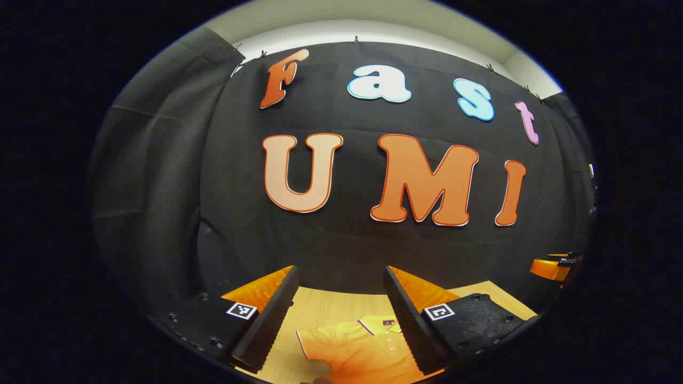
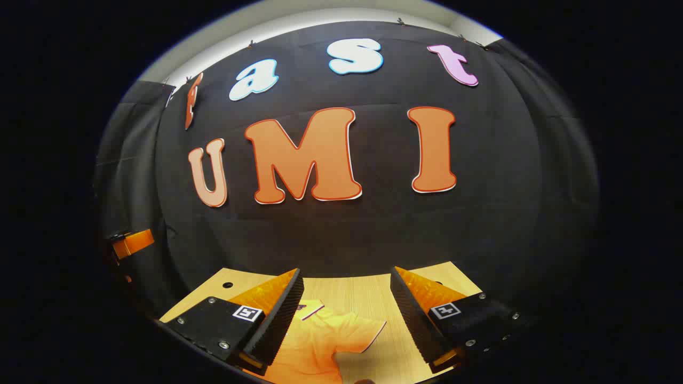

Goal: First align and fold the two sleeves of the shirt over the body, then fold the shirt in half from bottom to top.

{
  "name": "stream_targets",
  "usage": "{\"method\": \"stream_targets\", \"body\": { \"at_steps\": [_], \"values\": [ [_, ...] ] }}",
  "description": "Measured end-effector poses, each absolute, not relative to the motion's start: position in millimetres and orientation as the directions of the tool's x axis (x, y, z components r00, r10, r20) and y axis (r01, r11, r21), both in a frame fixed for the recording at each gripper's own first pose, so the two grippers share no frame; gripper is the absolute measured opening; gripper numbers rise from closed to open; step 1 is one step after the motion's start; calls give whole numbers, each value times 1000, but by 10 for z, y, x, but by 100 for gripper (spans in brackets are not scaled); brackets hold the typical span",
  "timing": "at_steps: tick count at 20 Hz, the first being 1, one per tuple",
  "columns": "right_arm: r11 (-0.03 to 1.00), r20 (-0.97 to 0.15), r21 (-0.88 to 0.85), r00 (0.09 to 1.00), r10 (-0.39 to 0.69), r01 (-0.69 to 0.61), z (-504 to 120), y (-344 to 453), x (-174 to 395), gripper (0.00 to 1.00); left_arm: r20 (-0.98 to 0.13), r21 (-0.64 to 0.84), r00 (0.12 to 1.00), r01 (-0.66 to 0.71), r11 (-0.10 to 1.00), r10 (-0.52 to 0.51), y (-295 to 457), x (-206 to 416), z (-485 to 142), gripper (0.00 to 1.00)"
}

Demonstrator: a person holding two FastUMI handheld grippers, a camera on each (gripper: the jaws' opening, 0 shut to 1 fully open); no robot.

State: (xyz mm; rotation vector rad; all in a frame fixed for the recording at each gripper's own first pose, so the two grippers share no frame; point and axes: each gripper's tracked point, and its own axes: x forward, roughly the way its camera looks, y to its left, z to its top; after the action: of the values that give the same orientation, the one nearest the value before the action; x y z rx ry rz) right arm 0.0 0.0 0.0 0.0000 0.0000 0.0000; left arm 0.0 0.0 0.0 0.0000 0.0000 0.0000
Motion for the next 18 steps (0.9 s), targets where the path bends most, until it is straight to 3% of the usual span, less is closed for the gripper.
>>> {"method": "stream_targets", "body": {
  "at_steps": [7,18],
  "values": [
    [996,37,-22,996,-84,85,65,38,-130,99,1,28,999,34,999,-34,161,136,-37,98],
    [994,15,-21,994,-106,107,14,-50,-185,99,-3,50,998,55,997,-55,61,98,-72,98]
  ]
}}
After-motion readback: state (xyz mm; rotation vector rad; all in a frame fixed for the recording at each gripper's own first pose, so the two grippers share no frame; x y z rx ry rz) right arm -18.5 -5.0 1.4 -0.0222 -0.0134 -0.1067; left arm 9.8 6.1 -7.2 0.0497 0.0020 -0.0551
